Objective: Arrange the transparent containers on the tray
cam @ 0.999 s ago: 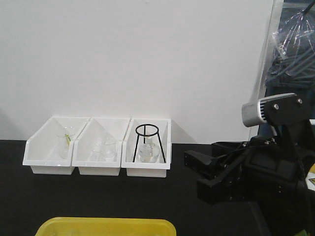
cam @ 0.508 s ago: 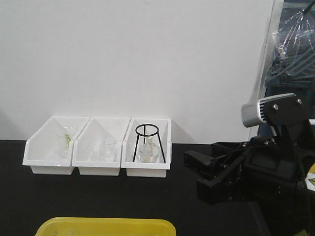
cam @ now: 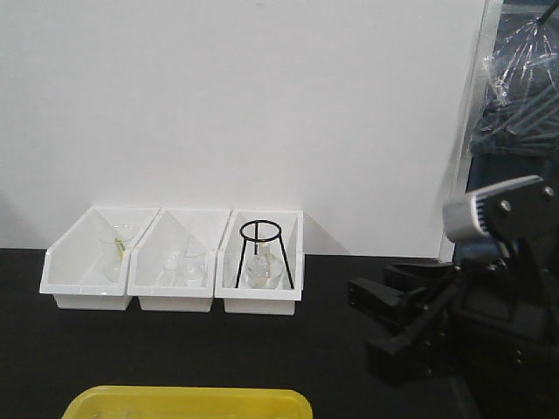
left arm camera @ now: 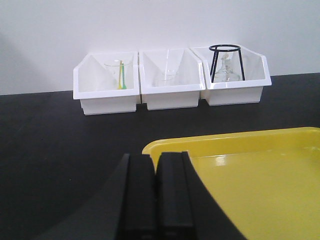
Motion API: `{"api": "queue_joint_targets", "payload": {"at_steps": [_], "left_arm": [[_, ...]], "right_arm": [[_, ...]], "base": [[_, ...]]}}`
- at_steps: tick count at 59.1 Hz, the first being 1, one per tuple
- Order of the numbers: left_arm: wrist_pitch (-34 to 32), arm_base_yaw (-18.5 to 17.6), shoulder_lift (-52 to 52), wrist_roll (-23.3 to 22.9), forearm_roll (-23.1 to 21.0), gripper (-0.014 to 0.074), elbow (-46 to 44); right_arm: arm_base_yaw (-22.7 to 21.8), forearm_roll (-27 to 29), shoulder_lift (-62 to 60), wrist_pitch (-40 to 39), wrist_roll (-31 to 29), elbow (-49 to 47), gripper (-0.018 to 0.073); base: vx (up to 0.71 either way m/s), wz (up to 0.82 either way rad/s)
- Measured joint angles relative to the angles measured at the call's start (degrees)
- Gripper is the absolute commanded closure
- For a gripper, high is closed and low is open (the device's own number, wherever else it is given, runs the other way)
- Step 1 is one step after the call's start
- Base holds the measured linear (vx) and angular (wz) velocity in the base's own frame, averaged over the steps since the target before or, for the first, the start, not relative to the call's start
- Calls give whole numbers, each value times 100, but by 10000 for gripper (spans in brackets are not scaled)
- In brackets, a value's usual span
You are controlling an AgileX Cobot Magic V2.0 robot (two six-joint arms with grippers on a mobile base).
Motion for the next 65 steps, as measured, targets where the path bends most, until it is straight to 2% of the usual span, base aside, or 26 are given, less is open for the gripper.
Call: {"api": "queue_joint_targets", "payload": {"at_steps": [5,10,24,33,40,46,65], "left_arm": [[0,0,0,0,0,603,0],[0,0,0,0,0,603,0],[4,0,0,0,0,603,0],[4,0,0,-3,0,603,0],[4,0,0,-3,0,603,0],[4,0,0,-3,0,603,0],[4,0,0,-3,0,603,0]], "right_arm": [[-82,-464,-481,-285,321,561,487],[-492,-635,-1053,-675,532,1341,575],[-2193,-1162,-3110,-879,644,3386,572],[-2848,-1325,-4387,-891,644,4443,572],[-3102,-1325,-5221,-891,644,5130,572],[-3180,-1339,-5817,-787,646,5352,572],[-3180,-1343,-5983,-497,658,5357,572]], "base": [[0,0],[0,0],[0,0],[0,0],[0,0],[0,0],[0,0]]}}
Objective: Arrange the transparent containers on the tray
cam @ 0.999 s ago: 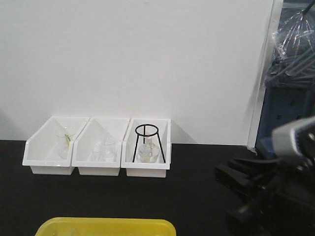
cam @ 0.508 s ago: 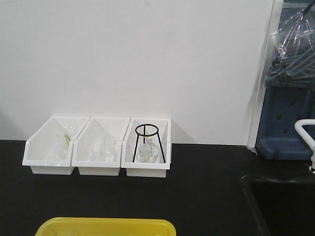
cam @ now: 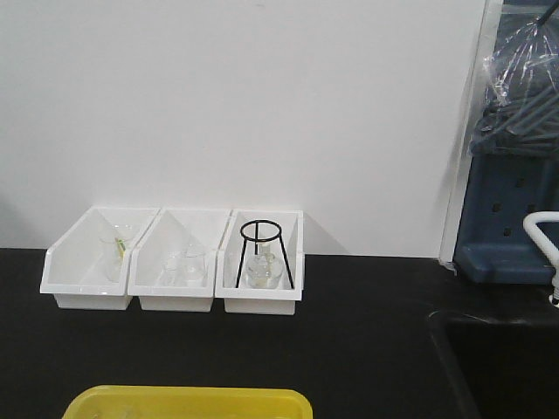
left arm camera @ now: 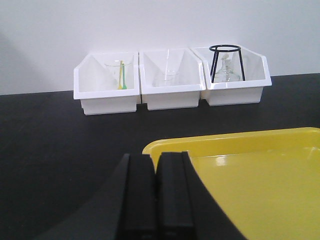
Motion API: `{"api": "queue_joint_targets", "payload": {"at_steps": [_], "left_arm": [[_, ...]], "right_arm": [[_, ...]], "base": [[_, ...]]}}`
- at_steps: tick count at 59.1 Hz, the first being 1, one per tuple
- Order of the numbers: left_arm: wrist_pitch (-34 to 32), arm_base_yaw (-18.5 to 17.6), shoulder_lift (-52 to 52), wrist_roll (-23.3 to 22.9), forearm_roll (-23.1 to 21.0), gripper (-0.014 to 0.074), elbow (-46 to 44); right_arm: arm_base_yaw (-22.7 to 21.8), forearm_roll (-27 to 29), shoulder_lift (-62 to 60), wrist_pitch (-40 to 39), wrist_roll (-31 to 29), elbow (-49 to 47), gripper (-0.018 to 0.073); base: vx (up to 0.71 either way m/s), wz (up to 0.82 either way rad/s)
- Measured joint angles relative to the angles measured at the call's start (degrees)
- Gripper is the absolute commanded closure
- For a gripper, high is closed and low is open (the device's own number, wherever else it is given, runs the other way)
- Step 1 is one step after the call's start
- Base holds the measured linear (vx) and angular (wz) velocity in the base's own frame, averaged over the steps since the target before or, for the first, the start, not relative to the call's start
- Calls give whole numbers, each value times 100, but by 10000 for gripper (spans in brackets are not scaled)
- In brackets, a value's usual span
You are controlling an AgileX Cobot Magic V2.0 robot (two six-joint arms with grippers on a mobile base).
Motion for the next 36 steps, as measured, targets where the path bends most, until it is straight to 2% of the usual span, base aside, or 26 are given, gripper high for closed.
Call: {"api": "queue_joint_targets", "payload": {"at_steps": [36], "left_arm": [[0,0,0,0,-5,603,0]], "right_arm": [[0,0,0,0,1,0,572]], "base": [[0,0]]}}
